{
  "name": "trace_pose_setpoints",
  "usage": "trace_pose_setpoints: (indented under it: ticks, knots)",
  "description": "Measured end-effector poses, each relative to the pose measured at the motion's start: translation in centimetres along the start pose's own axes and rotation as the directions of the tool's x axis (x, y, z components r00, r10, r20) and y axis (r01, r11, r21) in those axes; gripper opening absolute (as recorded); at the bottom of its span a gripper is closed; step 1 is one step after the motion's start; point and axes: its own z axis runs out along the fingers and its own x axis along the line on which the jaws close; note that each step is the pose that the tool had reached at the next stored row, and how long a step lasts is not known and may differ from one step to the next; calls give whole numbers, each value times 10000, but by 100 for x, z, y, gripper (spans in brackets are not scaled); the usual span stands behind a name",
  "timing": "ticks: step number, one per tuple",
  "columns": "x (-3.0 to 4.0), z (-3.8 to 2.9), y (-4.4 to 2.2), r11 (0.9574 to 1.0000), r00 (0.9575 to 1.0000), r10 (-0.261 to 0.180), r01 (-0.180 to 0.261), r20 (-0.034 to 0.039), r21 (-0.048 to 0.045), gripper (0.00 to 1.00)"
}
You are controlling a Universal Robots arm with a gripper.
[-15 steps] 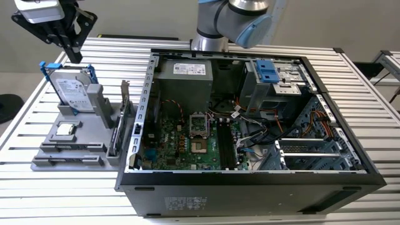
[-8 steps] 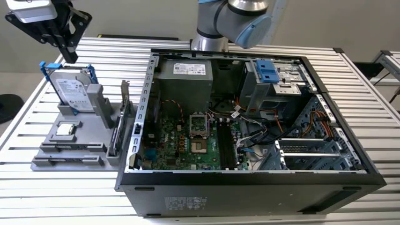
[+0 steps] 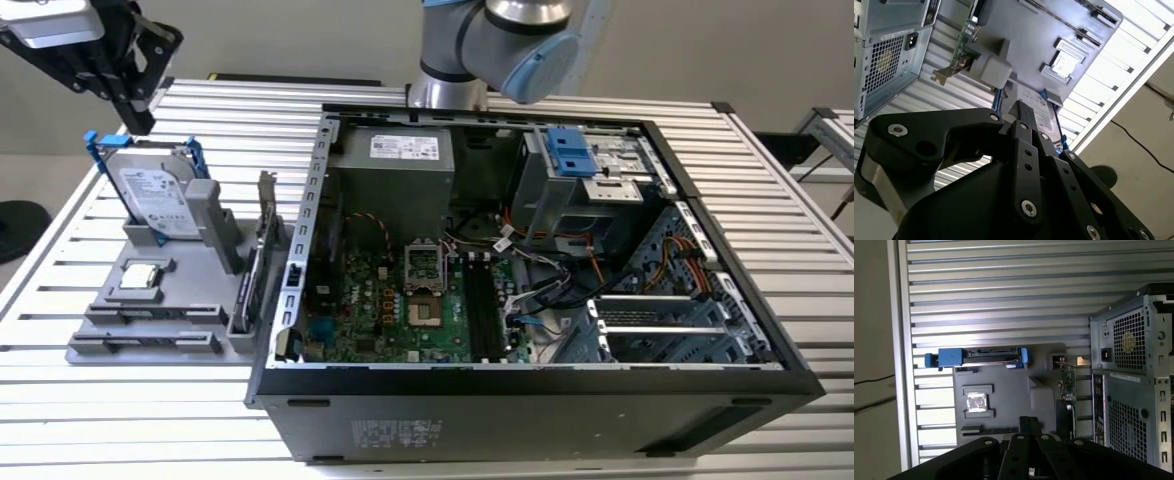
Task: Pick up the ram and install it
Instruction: 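Reach for the ram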
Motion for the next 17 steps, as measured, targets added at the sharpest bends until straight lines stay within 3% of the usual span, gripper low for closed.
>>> trace_pose_setpoints:
  ticks: [17]
  knots:
    - [188,-1,-13,9998,9998,-200,200,-10,-3,0]
